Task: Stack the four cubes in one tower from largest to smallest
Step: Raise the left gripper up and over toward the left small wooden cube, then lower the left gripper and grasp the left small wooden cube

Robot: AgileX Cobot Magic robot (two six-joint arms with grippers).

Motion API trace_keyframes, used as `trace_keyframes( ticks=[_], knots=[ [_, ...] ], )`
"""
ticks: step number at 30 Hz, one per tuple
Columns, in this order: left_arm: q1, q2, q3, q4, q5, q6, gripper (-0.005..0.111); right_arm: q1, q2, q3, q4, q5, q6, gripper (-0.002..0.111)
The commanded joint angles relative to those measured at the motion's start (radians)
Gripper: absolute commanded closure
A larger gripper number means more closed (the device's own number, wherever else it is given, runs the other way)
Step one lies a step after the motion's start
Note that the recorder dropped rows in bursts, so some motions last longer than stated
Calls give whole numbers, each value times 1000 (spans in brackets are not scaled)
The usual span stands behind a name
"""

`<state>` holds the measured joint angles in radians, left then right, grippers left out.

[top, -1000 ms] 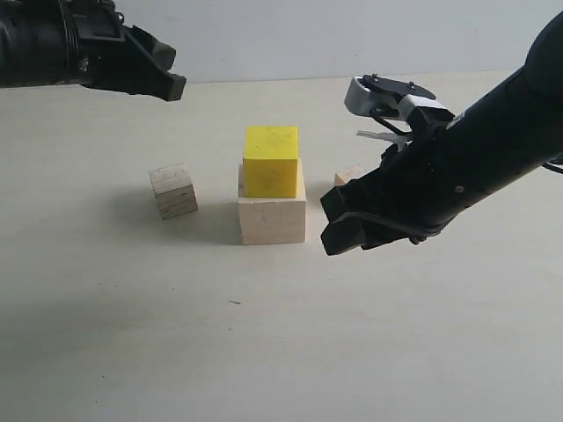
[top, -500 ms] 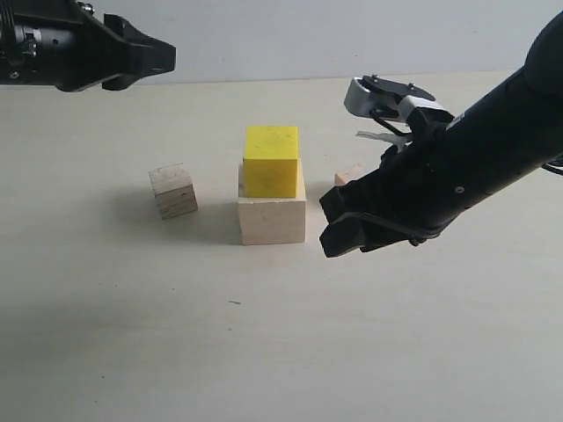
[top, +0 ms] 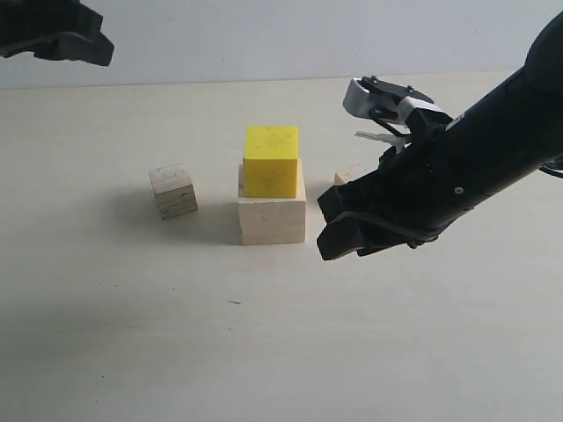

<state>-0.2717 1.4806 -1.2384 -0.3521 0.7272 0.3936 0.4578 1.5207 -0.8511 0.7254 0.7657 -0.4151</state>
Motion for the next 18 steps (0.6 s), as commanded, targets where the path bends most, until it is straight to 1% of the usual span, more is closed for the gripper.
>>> trace_keyframes(
  ticks=[1,3,6,10,13,16,18],
  knots=[
    [-31,101,-85,80,60,-35,54,-4,-9,-4,6,5,-3,62],
    [-40,167,-124,115,90,-35,52,-4,-9,-4,6,5,-3,62],
    [-53,256,-163,166,113,-41,51,-4,-9,-4,6,5,-3,62],
    [-64,350,-211,184,140,-141,51,-4,-9,-4,6,-1,-7,62],
    [-66,395,-240,259,147,-303,51,-4,-9,-4,6,-4,-9,62],
    [-66,423,-259,372,152,-558,51,-4,-9,-4,6,-4,-9,62],
    [-66,433,-266,398,168,-640,51,-4,-9,-4,6,-7,-9,62]
  ],
)
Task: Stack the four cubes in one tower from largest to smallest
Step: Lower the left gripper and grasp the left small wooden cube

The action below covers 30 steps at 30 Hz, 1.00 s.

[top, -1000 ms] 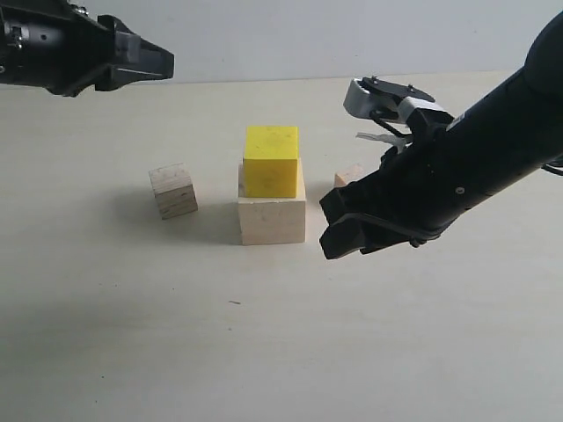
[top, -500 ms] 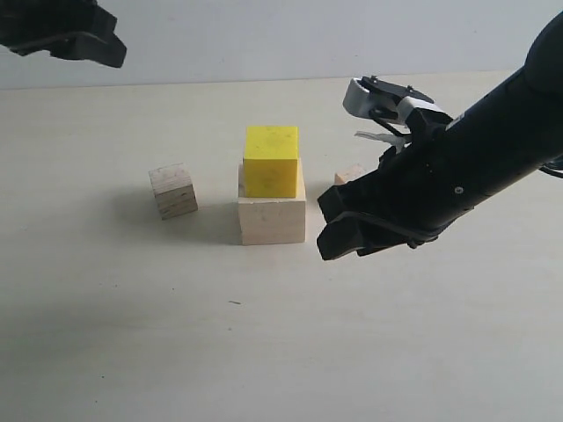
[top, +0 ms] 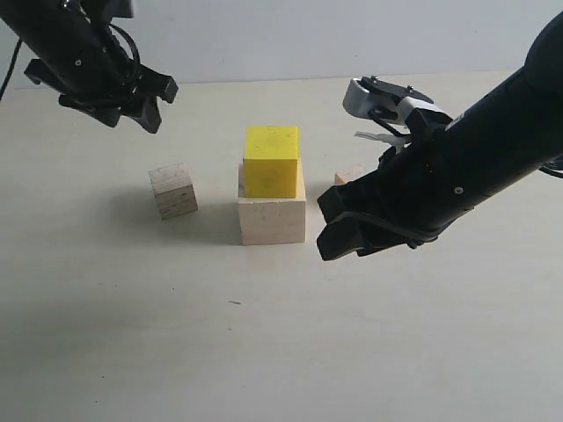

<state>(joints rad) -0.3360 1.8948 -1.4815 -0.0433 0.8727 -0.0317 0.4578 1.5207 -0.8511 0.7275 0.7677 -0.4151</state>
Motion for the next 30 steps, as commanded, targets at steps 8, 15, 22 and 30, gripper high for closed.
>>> trace_keyframes(
  ticks=[8,15,22,30],
  knots=[
    [-30,64,-33,58,36,-346,50,-4,-9,-4,4,-17,-9,62],
    [-52,149,-123,-47,100,-374,38,-4,-9,-4,4,-17,-11,62],
    [-52,194,-124,-44,84,-424,38,-4,-9,-4,4,-17,-11,62],
    [-52,254,-124,-44,85,-428,38,-4,-9,-4,4,-17,-11,62]
  ],
)
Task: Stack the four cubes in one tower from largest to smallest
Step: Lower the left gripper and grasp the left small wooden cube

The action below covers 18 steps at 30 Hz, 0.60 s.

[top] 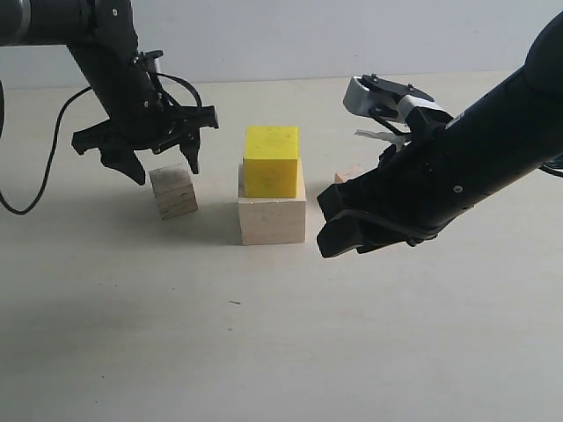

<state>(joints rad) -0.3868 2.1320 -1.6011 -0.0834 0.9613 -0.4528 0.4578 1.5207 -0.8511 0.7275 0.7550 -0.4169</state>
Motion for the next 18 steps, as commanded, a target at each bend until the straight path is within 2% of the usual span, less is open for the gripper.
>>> trace_keyframes(
  ticks=[1,13,15,18],
  knots=[
    [-2,18,-5,-3,-3,-7,38,-4,-9,-4,4,-4,-9,62],
    [-2,20,-5,37,-10,-27,40,-4,-9,-4,4,-6,-11,62],
    [-2,20,-5,43,-5,-29,49,-4,-9,-4,4,-6,-11,62],
    [-2,20,-5,70,2,-32,69,-4,-9,-4,4,-6,-11,62]
  ],
)
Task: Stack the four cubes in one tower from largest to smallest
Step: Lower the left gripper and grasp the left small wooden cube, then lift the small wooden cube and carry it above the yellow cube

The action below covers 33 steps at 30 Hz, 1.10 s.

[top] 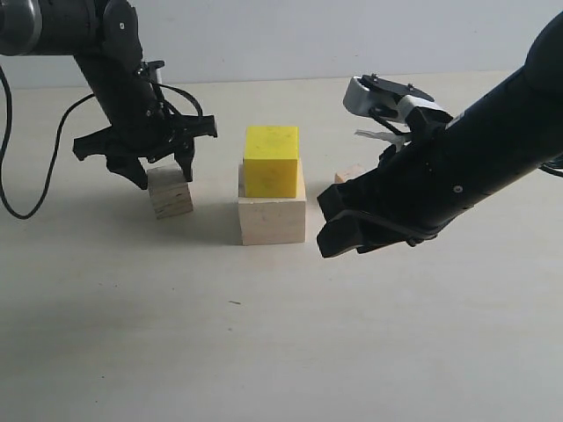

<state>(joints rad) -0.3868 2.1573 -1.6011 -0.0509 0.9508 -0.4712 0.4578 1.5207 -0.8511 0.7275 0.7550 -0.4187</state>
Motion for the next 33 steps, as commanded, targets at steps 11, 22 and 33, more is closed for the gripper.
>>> trace_keyframes(
  ticks=[11,22,33],
  knots=[
    [-2,-21,-5,97,69,-1,107,-4,-9,-4,4,-4,-9,62],
    [-2,-193,-5,117,184,32,107,-4,-9,-4,4,17,0,66],
    [-23,-407,-5,33,270,75,107,-4,-116,-4,-91,39,87,96]
  ],
)
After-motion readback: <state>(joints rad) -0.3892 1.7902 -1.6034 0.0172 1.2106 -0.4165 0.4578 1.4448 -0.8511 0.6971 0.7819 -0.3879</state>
